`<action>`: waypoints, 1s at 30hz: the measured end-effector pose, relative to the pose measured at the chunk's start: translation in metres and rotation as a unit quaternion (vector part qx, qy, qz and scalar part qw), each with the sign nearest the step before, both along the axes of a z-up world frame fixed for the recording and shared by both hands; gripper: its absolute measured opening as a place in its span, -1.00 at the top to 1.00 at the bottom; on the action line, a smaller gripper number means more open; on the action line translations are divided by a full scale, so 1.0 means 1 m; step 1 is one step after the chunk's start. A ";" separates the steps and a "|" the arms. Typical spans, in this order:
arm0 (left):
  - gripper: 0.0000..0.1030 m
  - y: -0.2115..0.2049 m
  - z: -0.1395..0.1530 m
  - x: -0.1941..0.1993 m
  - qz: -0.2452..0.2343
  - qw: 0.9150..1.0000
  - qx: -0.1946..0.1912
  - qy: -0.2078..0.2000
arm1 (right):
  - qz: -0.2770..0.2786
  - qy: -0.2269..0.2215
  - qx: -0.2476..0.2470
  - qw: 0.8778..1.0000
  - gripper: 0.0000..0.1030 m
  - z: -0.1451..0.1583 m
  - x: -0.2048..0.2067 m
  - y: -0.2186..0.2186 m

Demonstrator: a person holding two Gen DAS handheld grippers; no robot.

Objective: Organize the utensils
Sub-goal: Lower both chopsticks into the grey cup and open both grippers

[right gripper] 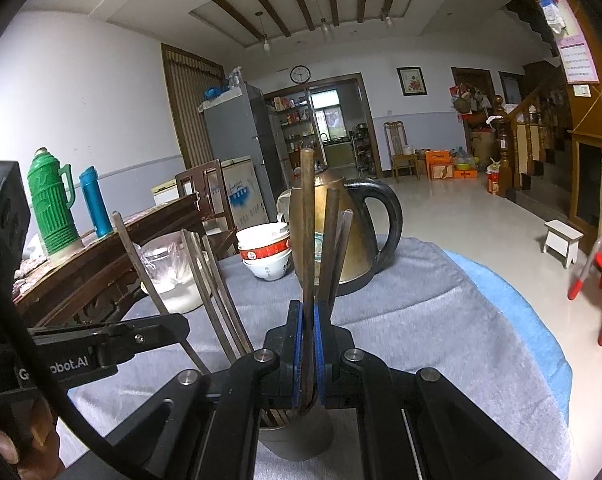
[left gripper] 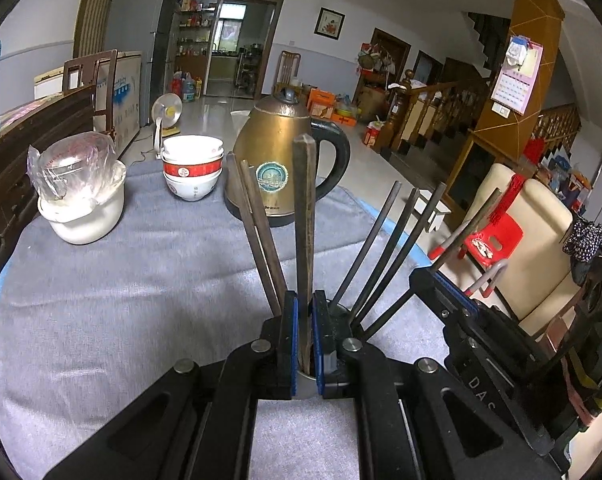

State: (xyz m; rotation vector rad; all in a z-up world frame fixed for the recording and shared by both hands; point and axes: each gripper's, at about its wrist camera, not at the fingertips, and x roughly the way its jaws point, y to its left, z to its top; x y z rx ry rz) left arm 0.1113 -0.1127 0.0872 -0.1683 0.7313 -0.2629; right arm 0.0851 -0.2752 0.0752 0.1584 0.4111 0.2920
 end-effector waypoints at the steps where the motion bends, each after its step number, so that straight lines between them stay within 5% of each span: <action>1: 0.87 0.000 0.000 0.000 0.000 1.000 0.001 0.000 | 0.000 0.000 -0.001 1.000 0.88 0.000 0.000 0.000; 30: 0.88 -0.006 -0.017 0.023 0.001 0.999 0.014 0.033 | 0.008 0.026 -0.019 0.999 0.88 -0.007 0.012 0.005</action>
